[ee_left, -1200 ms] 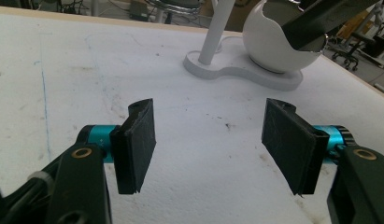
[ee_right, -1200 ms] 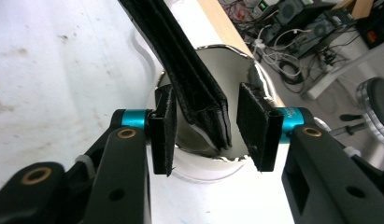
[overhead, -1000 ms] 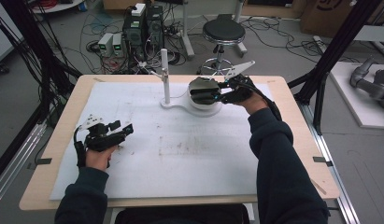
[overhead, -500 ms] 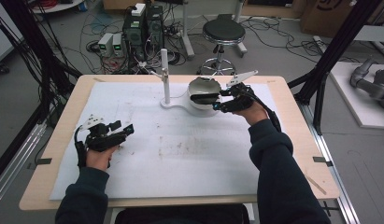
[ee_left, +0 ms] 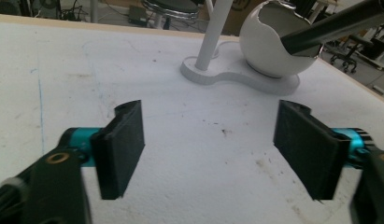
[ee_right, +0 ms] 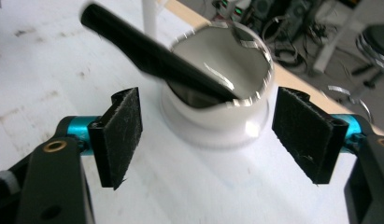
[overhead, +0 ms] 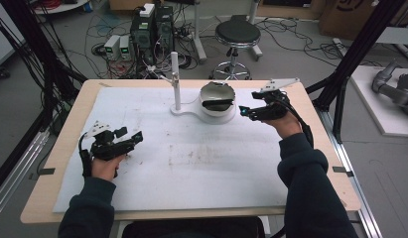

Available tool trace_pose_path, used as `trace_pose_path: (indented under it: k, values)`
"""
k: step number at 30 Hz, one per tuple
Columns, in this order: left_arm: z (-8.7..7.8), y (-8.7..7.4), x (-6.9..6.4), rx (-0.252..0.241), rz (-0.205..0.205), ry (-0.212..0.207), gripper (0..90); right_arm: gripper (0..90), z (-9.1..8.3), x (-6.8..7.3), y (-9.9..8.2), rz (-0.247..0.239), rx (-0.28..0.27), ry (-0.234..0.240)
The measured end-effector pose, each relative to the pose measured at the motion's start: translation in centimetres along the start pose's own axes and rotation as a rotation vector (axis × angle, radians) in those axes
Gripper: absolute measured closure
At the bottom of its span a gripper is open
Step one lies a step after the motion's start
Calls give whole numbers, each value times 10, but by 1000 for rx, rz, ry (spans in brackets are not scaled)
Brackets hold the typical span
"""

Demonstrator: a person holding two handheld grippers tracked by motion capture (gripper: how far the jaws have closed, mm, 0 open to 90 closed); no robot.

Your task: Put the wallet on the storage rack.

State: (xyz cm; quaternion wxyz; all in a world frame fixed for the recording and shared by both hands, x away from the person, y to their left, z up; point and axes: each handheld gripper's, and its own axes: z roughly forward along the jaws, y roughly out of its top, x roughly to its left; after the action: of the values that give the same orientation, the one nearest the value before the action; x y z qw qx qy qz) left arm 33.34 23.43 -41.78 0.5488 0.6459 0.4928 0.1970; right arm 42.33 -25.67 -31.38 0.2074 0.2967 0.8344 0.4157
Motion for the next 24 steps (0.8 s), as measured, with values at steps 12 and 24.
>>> trace_pose_path:
  k: [12, 24]
  values:
    - [0, 5, -8, -44, 114, -32, 194, 217, -35, 10, -77, 96, 3, -138]
    - [-1, 7, -8, -48, 111, -19, 194, 213, -49, 12, -118, 167, -39, -175]
